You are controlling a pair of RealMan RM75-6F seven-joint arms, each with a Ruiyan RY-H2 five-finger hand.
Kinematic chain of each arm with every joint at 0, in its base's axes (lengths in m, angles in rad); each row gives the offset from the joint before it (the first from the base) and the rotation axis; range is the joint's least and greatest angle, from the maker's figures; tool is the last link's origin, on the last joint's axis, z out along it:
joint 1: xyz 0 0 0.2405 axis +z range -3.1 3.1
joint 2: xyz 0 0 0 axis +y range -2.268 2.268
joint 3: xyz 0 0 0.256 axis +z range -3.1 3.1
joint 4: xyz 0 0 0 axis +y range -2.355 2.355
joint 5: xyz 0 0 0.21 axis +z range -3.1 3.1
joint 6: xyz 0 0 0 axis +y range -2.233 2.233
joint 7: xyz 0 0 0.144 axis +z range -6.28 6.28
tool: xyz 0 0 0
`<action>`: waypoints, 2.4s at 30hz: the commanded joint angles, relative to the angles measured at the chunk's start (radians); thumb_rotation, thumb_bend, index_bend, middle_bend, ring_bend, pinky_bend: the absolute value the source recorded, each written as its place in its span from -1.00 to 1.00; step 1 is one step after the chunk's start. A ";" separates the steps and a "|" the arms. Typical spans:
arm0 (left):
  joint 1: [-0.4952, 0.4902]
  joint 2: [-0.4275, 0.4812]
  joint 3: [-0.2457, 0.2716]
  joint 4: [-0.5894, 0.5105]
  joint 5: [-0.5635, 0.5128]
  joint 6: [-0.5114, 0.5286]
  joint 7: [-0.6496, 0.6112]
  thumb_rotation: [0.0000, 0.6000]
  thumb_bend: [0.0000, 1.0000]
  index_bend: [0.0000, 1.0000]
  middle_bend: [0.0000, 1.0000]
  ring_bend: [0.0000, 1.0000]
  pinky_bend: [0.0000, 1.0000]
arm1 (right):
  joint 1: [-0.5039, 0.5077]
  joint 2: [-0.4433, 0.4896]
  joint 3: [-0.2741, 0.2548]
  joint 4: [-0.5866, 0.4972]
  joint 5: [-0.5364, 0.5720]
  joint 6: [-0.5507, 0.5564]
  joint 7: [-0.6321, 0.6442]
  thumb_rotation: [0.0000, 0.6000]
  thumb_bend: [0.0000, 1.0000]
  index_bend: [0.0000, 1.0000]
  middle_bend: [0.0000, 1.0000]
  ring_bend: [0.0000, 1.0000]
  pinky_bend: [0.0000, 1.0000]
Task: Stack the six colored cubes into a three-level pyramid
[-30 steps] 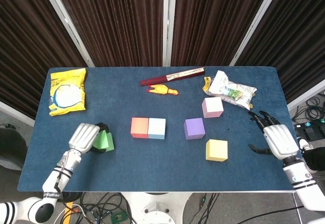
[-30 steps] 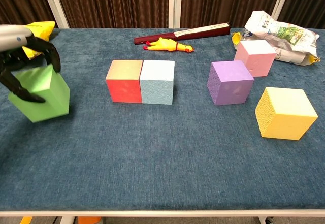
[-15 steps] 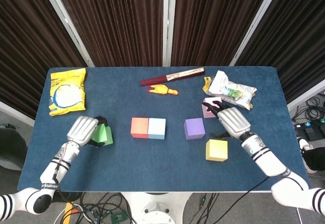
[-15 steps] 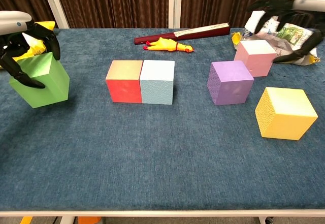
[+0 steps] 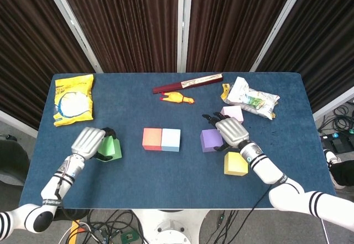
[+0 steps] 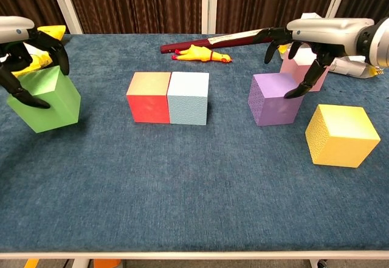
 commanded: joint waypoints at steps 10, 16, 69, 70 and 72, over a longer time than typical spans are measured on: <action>0.004 0.005 0.003 0.000 0.013 -0.008 -0.018 1.00 -1.00 -0.17 -0.10 0.70 0.60 | 0.036 -0.041 -0.029 0.049 0.078 -0.026 -0.034 1.00 -0.83 -0.88 -0.42 -0.82 -0.51; -0.001 0.006 -0.001 0.004 0.007 -0.020 -0.023 1.00 -1.00 -0.17 -0.12 0.69 0.60 | 0.038 -0.067 -0.026 0.058 0.062 0.002 -0.013 1.00 -0.74 -0.60 -0.11 -0.66 -0.49; 0.020 0.010 0.004 0.035 0.041 -0.027 -0.087 1.00 -1.00 -0.19 -0.15 0.69 0.60 | 0.158 -0.233 0.000 0.065 0.269 0.074 -0.157 1.00 -0.71 -0.54 -0.02 -0.59 -0.49; 0.021 0.010 0.004 0.035 0.042 -0.026 -0.087 1.00 -1.00 -0.19 -0.15 0.69 0.60 | 0.159 -0.233 -0.003 0.067 0.270 0.074 -0.160 1.00 -0.71 -0.54 -0.02 -0.59 -0.50; 0.022 0.009 0.005 0.035 0.042 -0.026 -0.087 1.00 -1.00 -0.19 -0.15 0.69 0.60 | 0.161 -0.233 -0.005 0.069 0.271 0.074 -0.162 1.00 -0.71 -0.54 -0.04 -0.60 -0.50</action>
